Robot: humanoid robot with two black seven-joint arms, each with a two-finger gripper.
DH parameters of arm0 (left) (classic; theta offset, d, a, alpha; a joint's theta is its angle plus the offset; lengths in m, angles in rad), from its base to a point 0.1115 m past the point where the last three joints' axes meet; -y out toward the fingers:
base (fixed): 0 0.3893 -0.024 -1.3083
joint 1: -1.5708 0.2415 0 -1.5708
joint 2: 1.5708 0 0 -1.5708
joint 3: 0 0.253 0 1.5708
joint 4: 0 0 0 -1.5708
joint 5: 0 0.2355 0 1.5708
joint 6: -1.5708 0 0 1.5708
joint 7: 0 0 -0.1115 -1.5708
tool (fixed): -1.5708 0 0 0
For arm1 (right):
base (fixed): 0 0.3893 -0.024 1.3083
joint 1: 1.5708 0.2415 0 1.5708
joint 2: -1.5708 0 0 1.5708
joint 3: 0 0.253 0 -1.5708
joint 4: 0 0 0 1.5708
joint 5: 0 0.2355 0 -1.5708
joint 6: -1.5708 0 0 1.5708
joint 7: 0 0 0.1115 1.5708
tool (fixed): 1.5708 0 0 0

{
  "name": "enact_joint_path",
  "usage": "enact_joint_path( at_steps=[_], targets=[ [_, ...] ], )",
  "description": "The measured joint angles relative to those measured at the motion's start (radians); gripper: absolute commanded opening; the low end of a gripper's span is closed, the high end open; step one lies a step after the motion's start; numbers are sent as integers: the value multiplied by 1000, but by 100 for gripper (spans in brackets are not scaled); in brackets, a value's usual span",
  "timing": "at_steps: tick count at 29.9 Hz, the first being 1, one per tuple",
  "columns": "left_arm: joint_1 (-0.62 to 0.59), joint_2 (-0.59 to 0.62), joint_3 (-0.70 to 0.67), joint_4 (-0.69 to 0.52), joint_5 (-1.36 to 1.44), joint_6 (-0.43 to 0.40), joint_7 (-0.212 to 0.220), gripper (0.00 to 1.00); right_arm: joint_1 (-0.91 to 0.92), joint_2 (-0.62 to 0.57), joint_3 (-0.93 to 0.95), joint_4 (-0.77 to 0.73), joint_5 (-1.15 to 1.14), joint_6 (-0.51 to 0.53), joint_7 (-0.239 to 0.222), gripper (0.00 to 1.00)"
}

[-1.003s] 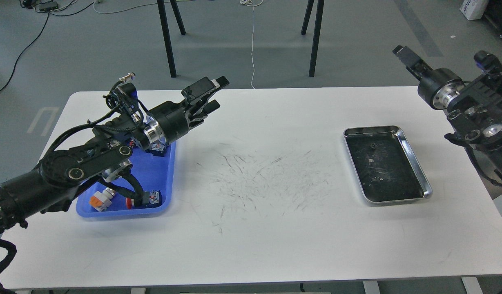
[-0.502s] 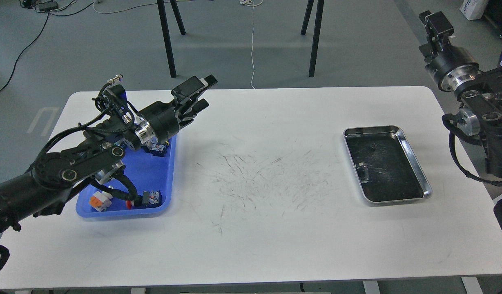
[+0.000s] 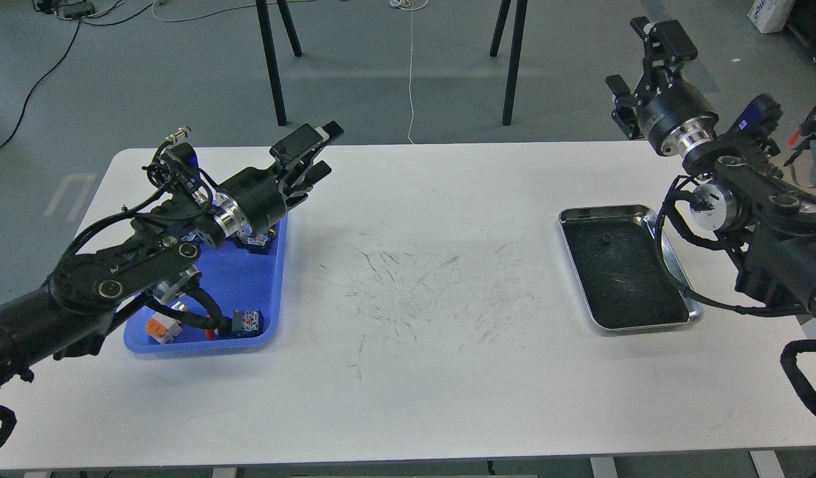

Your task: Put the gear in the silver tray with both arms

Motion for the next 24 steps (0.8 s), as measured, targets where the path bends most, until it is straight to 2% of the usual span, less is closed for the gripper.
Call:
enact_joint_path(
  at_steps=[8,16,24],
  targets=[
    [3,4,1,2,-12,0,0,100,-102,18,117,128,2,6,0,98],
    [14,4,16,51,13,21,0,100,-137,35,121,244,1,5,0,98],
    [14,7,21,124,242,30,0,100,-138,28,131,268,1,13,0,98]
  ],
)
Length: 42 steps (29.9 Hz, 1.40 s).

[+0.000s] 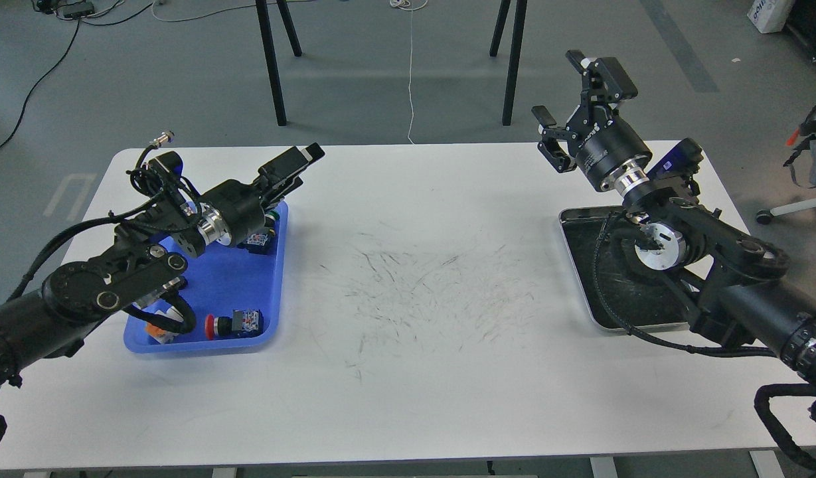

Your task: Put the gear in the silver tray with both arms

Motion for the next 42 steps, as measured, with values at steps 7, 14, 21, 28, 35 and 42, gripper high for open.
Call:
enact_joint_path(
  at_steps=[7,14,21,28,35,42],
  targets=[
    [9,18,4,13,273,15,0,100,0,-1,26,23,0,0,0,98],
    [6,62,68,13,495,37,0,100,1,-6,48,32,0,4,0,98],
    [-13,106,174,10,669,44,0,100,9,-21,48,48,0,4,0,98],
    [-64,149,260,2,810,44,0,100,11,-47,58,63,0,4,0,98],
    [-121,199,312,0,864,44,0,100,9,-71,64,70,1,4,0,98],
    [-187,248,368,-15,911,44,0,100,8,-90,70,89,1,3,0,98]
  ],
)
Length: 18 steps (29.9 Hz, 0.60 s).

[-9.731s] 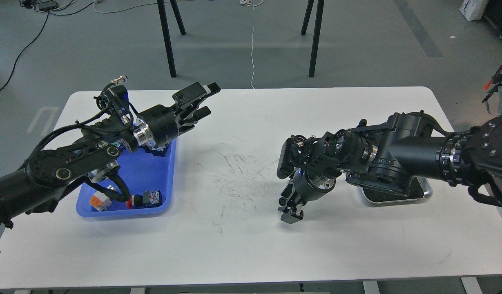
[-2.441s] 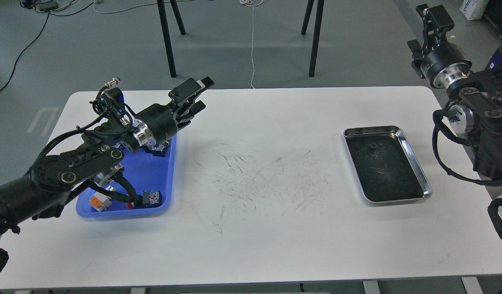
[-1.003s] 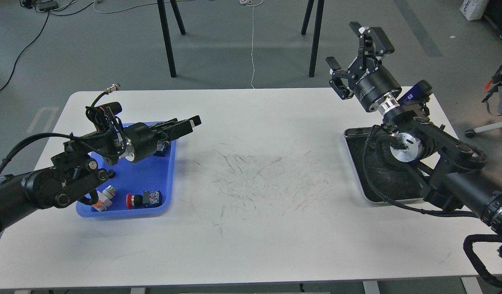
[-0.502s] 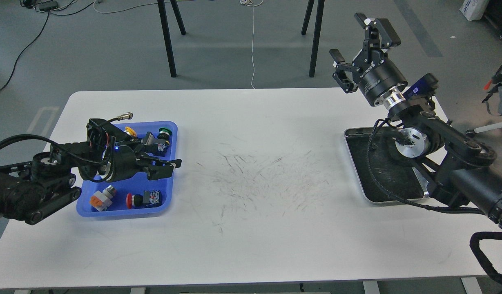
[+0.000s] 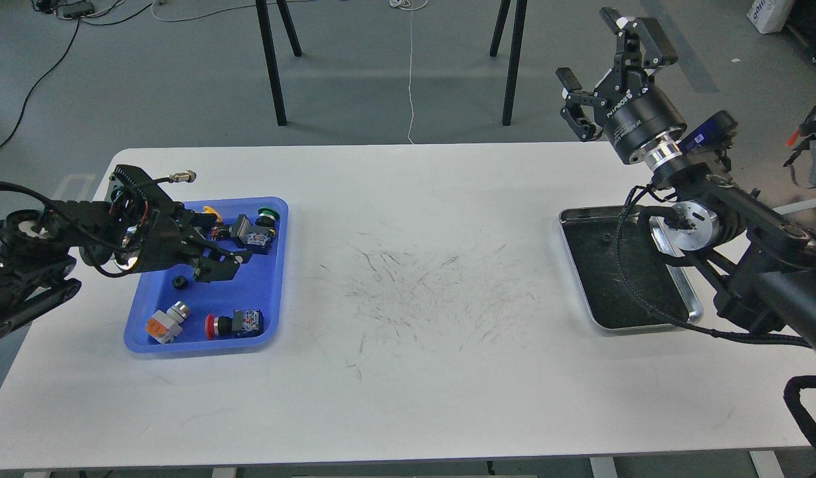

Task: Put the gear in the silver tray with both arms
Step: 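Lower the left gripper into the blue tray toward another gear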

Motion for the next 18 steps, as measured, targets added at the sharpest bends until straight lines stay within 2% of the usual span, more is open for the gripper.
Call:
enact_joint_path(
  at_steps=[11,18],
  targets=[
    [-23,19,43,-39,66,25,0,100,-7,-6,2,1,-1,-2,0,98],
    [-69,54,163,-61,81,17,0,100,-12,-6,3,1,-1,-3,0,98]
  ],
)
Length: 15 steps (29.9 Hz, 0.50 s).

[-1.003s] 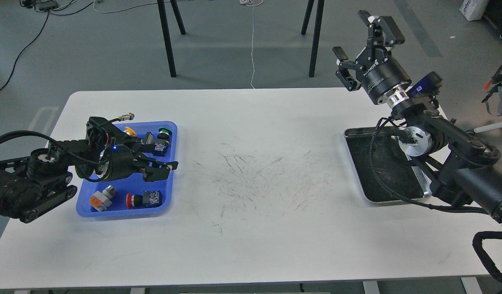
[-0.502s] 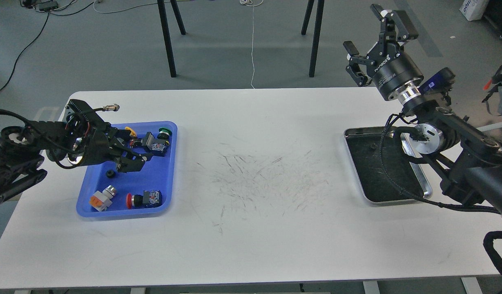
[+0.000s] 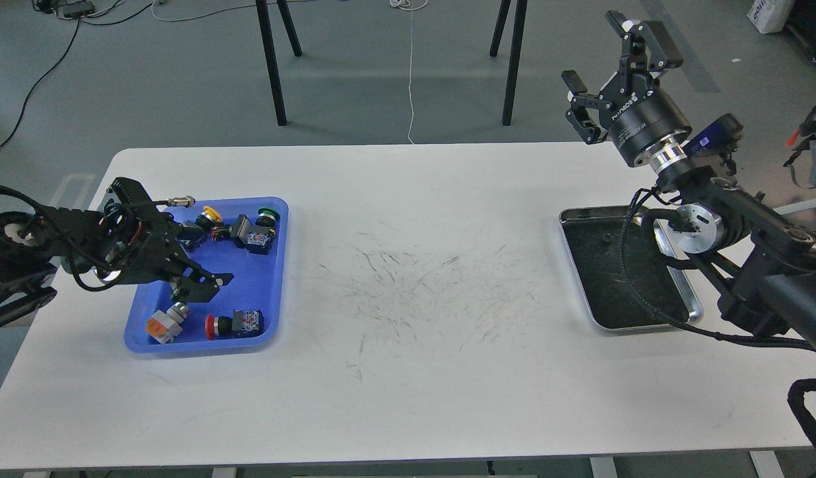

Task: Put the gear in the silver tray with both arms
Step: 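Lower the left gripper into the blue tray toward another gear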

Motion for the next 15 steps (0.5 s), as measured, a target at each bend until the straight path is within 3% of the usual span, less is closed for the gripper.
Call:
enact_joint_path(
  at_steps=[2,10,15],
  targets=[
    [-29,1,33,-4,-2,-25,0,100,-5,0,0,0,0,-1,0,98],
    [-68,2,58,-14,-32,-273,0,100,-20,-36,15,11,0,-2,0,98],
    [-79,-6,53,-13,-63,-362,0,100,-33,-48,21,27,0,-2,0,98]
  ],
)
